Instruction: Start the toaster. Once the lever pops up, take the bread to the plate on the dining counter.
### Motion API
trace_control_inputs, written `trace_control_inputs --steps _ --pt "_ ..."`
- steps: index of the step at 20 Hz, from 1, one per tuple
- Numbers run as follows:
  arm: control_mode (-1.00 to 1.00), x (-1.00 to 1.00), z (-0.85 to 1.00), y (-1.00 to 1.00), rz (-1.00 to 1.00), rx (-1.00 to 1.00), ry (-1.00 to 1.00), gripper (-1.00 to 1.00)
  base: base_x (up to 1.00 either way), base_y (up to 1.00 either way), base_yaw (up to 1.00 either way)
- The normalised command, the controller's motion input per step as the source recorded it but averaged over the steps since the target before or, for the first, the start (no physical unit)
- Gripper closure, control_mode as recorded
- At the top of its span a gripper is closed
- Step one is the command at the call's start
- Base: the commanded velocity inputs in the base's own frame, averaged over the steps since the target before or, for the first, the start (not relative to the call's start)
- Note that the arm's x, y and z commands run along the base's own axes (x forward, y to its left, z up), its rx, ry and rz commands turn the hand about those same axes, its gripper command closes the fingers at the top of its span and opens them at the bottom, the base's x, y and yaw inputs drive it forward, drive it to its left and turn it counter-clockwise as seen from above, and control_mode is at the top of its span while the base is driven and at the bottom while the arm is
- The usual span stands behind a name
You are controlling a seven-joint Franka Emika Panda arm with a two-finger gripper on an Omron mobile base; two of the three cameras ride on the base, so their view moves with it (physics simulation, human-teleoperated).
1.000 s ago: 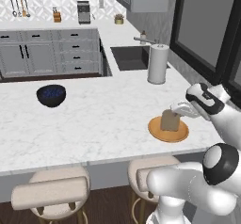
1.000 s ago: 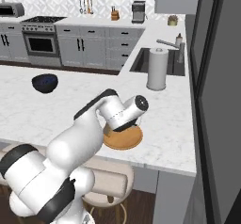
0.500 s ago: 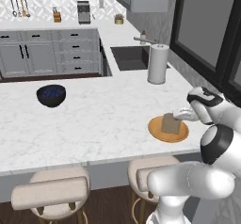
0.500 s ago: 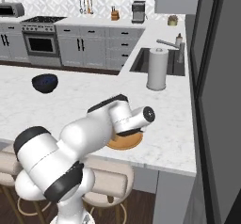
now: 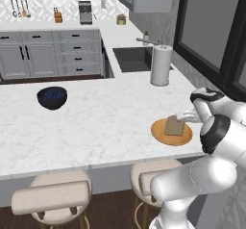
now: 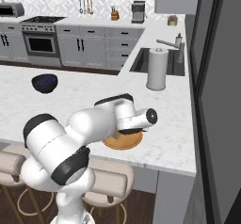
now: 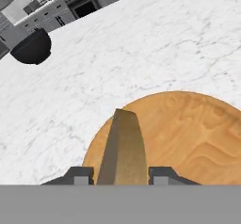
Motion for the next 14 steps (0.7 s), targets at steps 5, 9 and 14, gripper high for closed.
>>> trace_control_inputs --steps 5,9,14 --pt "-1.0 0.01 0.0 -0.1 0.0 -0.02 0.0 -1.0 0.0 0.0 0.0" --pt "-1.0 0.06 0.0 -0.39 -0.07 -0.07 0.06 -1.0 0.0 0.0 0.0" --pt "-1.0 0.06 0.0 -0.4 -0.11 -0.12 0.2 -1.0 0.0 0.0 0.0"
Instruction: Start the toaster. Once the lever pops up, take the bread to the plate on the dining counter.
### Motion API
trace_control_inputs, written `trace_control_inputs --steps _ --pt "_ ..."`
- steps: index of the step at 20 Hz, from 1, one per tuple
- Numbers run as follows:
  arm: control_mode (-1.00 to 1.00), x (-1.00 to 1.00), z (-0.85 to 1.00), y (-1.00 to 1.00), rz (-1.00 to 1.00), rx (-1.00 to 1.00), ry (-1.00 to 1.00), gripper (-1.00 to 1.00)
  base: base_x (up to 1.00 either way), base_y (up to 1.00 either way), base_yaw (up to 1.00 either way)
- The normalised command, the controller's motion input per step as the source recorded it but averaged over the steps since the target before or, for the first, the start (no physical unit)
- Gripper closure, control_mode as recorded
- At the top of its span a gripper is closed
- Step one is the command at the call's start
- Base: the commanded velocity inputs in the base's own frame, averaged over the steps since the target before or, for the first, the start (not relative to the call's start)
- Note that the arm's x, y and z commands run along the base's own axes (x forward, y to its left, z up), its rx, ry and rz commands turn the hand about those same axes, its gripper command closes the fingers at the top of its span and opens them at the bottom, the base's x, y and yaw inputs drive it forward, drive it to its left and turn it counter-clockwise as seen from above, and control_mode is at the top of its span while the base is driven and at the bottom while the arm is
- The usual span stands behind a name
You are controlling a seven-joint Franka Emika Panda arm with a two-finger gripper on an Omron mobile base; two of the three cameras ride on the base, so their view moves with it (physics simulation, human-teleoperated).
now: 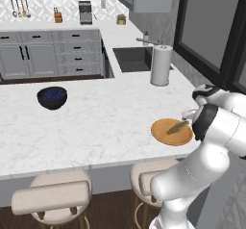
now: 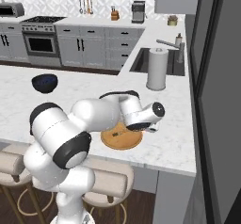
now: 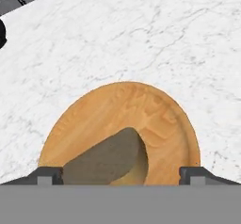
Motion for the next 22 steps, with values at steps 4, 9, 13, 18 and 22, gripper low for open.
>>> trace_control_inputs --steps 4,9,13,18,22 --pt "-1.0 -0.01 0.0 -0.29 -0.14 -0.13 0.23 -1.0 0.0 0.0 0.0" --pt "-1.0 -0.27 0.31 0.08 -0.1 -0.13 0.11 -1.0 0.0 0.0 0.0" --pt "-1.0 -0.64 0.53 0.84 -0.04 -0.17 0.02 -1.0 0.0 0.0 0.0" --pt "-1.0 -0.56 0.51 1.0 -0.05 -0.16 0.15 -1.0 0.0 0.0 0.0" --pt "-1.0 -0.59 0.63 0.94 -0.05 -0.12 0.17 -1.0 0.0 0.0 0.0"
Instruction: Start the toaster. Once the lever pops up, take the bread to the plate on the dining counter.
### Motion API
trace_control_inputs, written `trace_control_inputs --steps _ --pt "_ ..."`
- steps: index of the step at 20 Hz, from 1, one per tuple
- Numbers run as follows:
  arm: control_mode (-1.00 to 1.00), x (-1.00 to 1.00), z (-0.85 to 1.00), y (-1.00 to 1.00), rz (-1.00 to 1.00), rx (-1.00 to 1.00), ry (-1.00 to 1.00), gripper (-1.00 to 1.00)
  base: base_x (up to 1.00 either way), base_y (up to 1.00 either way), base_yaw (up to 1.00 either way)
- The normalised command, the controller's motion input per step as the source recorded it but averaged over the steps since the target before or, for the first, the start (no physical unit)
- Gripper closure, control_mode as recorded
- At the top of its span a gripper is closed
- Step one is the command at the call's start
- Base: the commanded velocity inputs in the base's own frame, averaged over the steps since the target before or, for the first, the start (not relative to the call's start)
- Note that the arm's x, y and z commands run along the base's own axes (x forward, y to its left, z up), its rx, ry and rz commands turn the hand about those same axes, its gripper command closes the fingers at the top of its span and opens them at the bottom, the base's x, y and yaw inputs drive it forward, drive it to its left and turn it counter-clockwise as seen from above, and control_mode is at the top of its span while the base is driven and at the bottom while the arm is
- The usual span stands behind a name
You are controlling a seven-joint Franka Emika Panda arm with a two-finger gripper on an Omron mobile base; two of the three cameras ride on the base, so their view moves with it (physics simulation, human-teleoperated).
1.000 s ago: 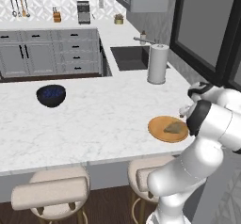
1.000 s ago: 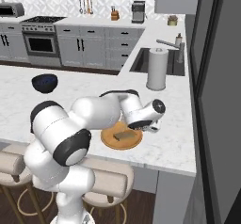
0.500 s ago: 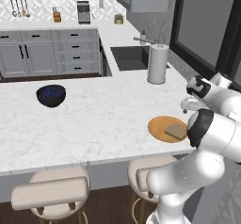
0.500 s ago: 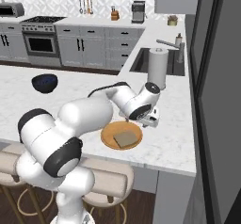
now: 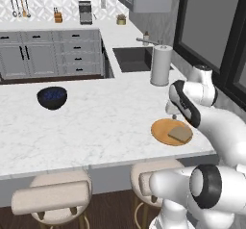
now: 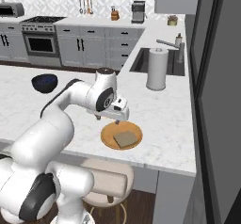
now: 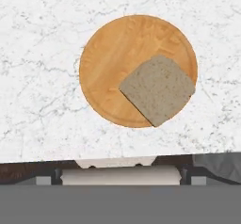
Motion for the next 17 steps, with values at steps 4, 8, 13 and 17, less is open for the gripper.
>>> trace_control_inputs --steps 4,8,13,17 --pt "-1.0 -0.8 0.63 0.66 -0.03 -0.02 0.19 -1.0 0.0 0.0 0.0" --pt "-1.0 -0.83 0.55 0.5 -0.03 0.0 0.23 -1.0 0.0 0.0 0.0" --pt "-1.0 -0.89 0.38 0.23 -0.02 0.0 0.21 -1.0 0.0 0.0 0.0" --pt "-1.0 -0.74 0.26 0.2 -0.01 0.0 0.16 -1.0 0.0 0.0 0.0"
